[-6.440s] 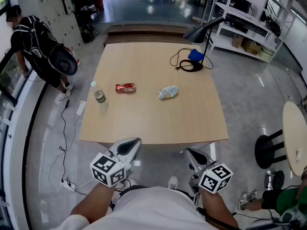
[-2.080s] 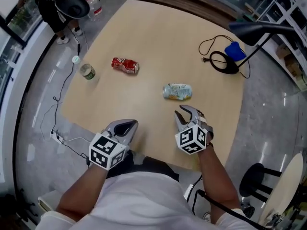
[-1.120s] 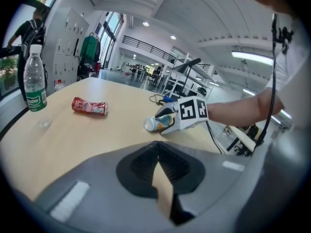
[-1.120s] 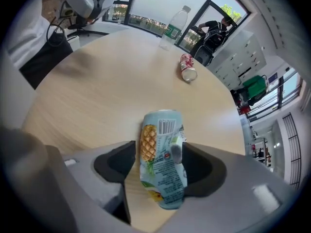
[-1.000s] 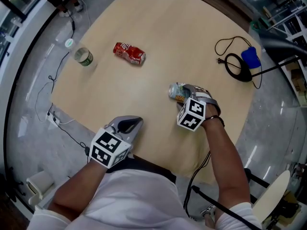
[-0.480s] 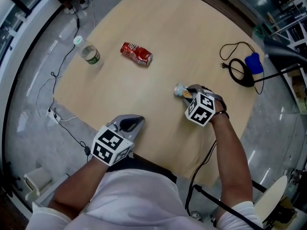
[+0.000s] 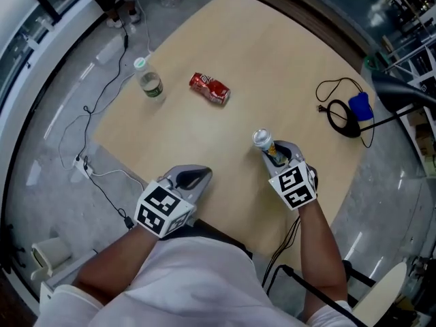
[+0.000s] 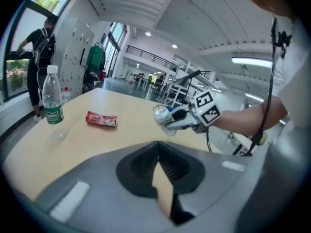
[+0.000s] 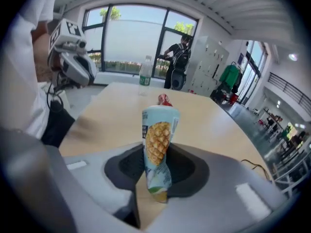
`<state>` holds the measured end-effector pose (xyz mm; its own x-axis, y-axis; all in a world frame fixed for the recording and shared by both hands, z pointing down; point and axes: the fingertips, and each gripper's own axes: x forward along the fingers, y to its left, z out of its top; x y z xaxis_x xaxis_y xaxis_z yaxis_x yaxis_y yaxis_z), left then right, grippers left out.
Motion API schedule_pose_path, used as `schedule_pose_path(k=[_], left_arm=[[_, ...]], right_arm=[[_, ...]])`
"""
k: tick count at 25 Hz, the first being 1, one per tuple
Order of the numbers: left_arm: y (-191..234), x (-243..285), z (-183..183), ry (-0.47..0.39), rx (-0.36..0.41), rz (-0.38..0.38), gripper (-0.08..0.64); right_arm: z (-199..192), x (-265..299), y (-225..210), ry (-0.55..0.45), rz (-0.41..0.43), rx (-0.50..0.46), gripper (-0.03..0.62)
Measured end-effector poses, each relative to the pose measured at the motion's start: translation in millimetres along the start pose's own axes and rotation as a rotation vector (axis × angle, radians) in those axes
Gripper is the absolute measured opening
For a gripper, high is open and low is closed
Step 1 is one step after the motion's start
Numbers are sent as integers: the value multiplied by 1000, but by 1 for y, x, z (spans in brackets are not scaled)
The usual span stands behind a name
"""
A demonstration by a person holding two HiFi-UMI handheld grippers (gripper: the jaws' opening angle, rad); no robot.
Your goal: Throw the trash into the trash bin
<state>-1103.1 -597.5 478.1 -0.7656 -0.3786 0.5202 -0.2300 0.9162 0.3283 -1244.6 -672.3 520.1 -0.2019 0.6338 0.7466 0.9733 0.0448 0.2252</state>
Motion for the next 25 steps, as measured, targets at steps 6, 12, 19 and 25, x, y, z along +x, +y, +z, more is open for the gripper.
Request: schedule_pose_path(k=[6,12,19,25], left_arm=[[7,-42,22,-100,0,66,8],[24,-92,35,-235,-87,186,9],[30,-144,31,-338,-102,313,9],[47,-183,33,-404,-88,349,9]], right_arm=[[90,-59,37,-351,119,319,110],[156,-103,62,-574,205,425,110],[172,-96,106,-580,289,366,110],[213,-86,137,-600,331,322,110]])
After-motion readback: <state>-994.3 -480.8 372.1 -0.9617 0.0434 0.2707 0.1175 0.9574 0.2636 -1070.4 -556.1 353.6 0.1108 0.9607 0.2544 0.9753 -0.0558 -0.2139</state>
